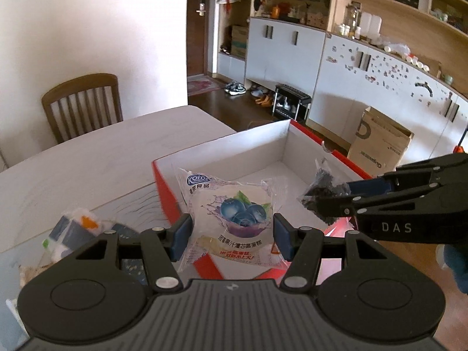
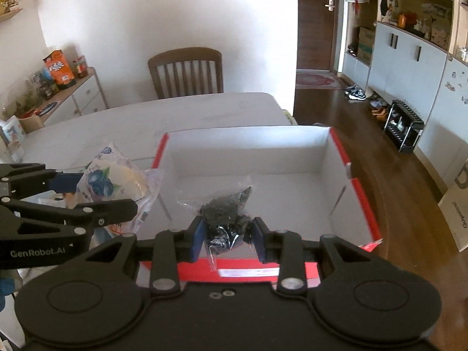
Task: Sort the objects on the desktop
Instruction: 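Carry the snack pack and dark bag over the red box with both tools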
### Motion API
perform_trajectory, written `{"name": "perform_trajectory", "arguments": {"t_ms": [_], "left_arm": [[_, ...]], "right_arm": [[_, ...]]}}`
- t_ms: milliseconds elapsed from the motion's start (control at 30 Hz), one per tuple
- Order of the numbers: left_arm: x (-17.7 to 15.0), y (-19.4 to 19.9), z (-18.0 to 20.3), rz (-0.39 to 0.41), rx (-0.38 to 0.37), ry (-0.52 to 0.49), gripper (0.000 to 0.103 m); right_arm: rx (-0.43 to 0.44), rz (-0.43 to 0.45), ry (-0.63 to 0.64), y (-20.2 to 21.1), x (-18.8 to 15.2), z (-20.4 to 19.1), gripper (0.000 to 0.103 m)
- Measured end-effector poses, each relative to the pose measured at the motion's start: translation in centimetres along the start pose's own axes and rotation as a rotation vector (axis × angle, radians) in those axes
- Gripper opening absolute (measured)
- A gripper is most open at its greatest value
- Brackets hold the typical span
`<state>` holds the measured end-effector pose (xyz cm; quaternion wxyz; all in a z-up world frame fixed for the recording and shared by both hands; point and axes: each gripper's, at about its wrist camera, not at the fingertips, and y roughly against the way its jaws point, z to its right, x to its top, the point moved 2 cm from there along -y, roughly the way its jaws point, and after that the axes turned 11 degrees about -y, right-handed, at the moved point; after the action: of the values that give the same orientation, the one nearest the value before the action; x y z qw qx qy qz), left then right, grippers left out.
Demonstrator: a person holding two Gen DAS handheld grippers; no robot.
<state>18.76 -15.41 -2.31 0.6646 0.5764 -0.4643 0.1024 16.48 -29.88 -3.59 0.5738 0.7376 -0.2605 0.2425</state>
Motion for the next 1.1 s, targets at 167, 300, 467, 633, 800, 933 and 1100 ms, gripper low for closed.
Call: {"name": "perform_trajectory", "arguments": {"t_ms": [167,300,467,633,800,933,1100], "left_arm": [[1.1,-2.3,0.8,-0.029,-0.009,-0.041,0.058],[2.0,-4.0,1.0,-0.049,-0.011,-0.064,0.058],[2.7,-6.7,0.6,-0.094,-0.012,-0.08,0.058],[3.0,-9.1,0.4,-0.143,-0.019,-0.096,0.058],[3.1,-11.3,0.6,-0.184,-0.028,-0.131,0.059],[3.0,-13.0,0.7,-0.219,-0.024,-0.167,0.059],[2.4,-15.2,1.2,-0.277,-0.029,-0.218,0.058]], "right_arm": [[-0.018,-0.001,-0.003,-0.7,0.8,2.0,0.034],[-0.031,-0.008,0.005,-1.6,1.4,3.3,0.034],[-0.044,-0.029,0.014,-3.3,2.0,4.5,0.034],[-0.054,-0.042,0.036,-4.6,2.5,5.0,0.034],[-0.053,-0.063,0.051,-5.9,2.8,5.5,0.033],[-0.053,-0.086,0.075,-7.3,2.7,5.8,0.033],[-0.056,-0.136,0.097,-9.4,2.3,5.7,0.033]]}}
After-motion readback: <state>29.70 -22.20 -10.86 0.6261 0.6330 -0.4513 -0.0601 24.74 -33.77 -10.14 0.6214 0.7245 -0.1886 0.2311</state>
